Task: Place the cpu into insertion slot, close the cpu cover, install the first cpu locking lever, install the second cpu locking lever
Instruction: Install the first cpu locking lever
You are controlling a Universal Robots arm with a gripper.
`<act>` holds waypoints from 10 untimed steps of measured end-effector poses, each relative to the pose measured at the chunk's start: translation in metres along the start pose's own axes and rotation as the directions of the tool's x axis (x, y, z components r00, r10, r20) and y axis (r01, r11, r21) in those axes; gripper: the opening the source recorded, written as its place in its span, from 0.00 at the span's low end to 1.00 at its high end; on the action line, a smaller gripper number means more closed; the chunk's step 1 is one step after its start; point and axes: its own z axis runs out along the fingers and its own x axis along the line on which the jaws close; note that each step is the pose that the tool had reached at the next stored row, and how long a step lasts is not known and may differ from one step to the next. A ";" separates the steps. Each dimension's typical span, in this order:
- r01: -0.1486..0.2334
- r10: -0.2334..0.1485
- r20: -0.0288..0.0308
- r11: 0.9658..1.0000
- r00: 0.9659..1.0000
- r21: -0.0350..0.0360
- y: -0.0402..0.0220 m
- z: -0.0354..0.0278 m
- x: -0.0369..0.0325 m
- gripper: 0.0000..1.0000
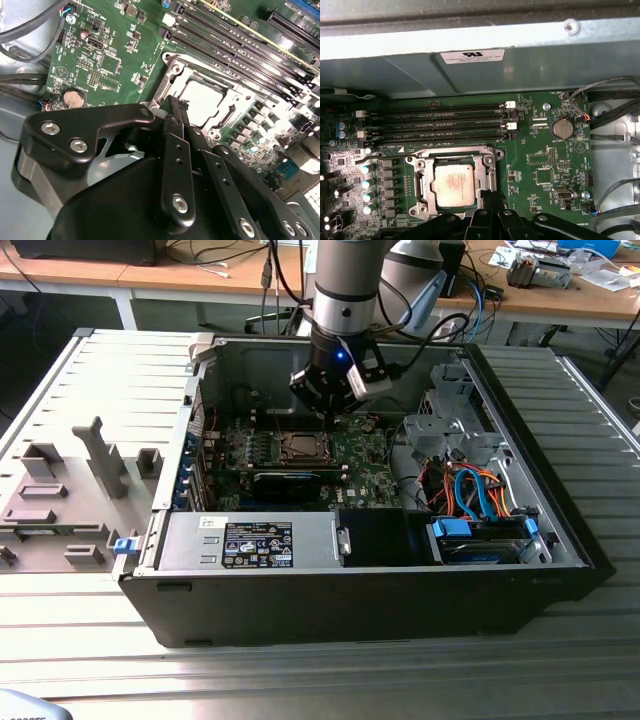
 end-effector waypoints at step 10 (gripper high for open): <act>0.000 0.000 0.000 1.000 1.000 0.000 -0.0004 0.0001 0.0074 0.11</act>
